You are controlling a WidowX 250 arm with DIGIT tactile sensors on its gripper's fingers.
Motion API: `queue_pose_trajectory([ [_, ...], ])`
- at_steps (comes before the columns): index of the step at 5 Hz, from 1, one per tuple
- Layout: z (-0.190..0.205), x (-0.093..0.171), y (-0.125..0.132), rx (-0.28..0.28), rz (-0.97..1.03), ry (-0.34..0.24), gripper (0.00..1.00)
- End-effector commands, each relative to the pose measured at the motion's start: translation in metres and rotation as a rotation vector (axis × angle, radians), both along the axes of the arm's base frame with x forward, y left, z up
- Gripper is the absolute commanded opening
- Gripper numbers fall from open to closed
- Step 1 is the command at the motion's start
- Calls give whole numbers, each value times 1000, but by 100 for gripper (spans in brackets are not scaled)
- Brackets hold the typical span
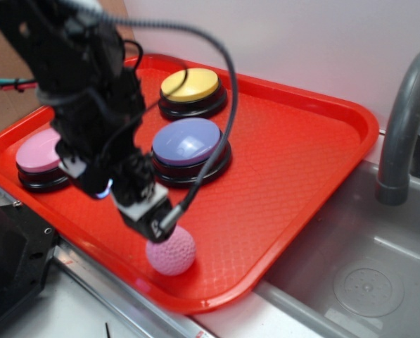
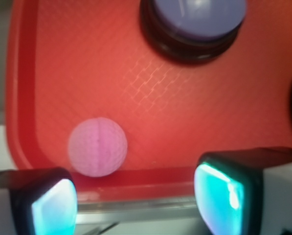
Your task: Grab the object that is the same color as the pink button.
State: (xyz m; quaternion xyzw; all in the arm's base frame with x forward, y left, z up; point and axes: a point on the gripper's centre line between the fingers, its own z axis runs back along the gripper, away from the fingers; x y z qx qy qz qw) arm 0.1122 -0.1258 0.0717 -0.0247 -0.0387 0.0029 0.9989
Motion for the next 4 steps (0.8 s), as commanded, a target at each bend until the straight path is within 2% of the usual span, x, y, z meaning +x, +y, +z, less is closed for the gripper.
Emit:
queue_pose_trajectory([
  [1, -19, 18, -29, -123, -75, -77, 100],
  [2, -25, 22, -33, -110, -97, -48, 100],
  [4, -42, 18, -35, -102, -130, 53, 100],
])
